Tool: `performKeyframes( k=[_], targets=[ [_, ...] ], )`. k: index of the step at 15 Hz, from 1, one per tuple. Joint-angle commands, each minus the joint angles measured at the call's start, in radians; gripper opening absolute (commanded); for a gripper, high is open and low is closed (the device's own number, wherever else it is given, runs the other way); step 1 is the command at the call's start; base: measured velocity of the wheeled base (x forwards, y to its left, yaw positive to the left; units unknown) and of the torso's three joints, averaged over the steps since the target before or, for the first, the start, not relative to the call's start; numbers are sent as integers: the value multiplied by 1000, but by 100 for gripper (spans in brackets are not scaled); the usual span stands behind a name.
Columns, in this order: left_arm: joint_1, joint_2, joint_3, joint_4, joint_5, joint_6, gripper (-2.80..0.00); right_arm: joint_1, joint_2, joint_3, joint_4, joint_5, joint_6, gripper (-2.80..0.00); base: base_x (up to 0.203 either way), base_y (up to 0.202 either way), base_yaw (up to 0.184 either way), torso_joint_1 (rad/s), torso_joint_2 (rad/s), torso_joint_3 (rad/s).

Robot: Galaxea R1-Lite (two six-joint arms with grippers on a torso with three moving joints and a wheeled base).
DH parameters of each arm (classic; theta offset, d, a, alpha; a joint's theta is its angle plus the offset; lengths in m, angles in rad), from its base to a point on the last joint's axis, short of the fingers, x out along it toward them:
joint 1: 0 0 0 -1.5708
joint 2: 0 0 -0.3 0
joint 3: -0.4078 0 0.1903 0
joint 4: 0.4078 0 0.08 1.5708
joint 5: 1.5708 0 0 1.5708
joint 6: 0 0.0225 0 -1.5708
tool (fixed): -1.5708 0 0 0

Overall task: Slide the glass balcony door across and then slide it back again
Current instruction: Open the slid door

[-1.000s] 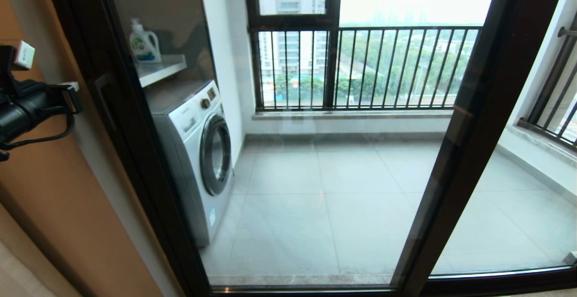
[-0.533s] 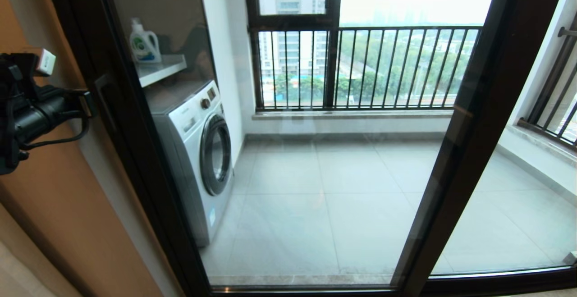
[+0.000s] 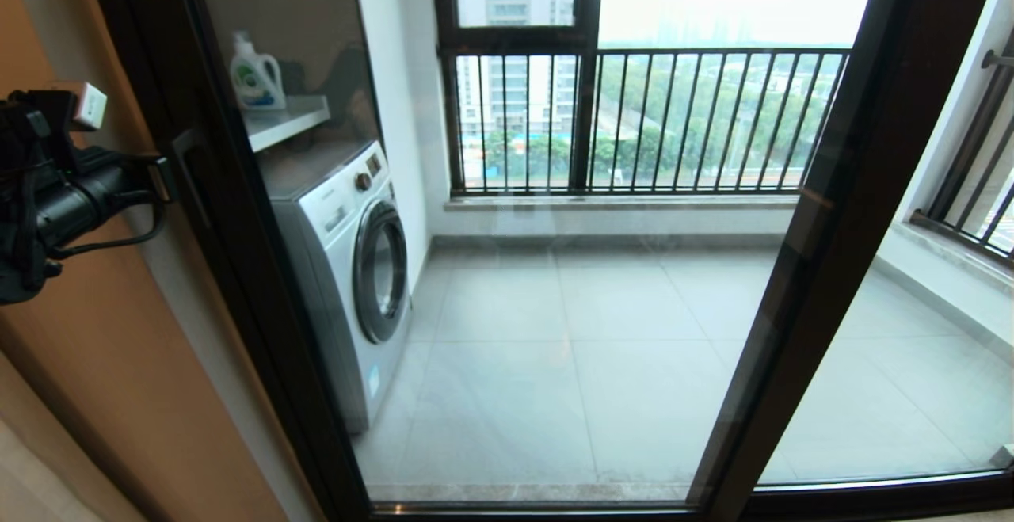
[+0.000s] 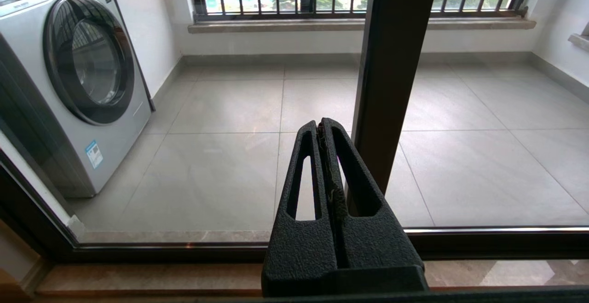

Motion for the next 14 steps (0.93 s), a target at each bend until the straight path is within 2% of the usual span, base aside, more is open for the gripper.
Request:
performKeyframes(
  k=[1, 7, 9, 14],
  targets=[
    [-18, -4, 0, -7, -7, 3, -280, 0, 0, 12, -1, 1, -1, -280, 0, 0, 0, 0, 0, 0],
    [-89, -31, 3, 0, -2, 4, -280, 0, 0, 12, -1, 1, 0, -280, 0, 0, 0, 0, 0, 0],
    [-110, -33, 0, 1, 26, 13, -280, 0, 0, 12, -1, 1, 0, -280, 0, 0, 0, 0, 0, 0],
    [-133, -33, 7, -1, 32, 15, -280, 0, 0, 12, -1, 1, 0, -280, 0, 0, 0, 0, 0, 0]
  ],
)
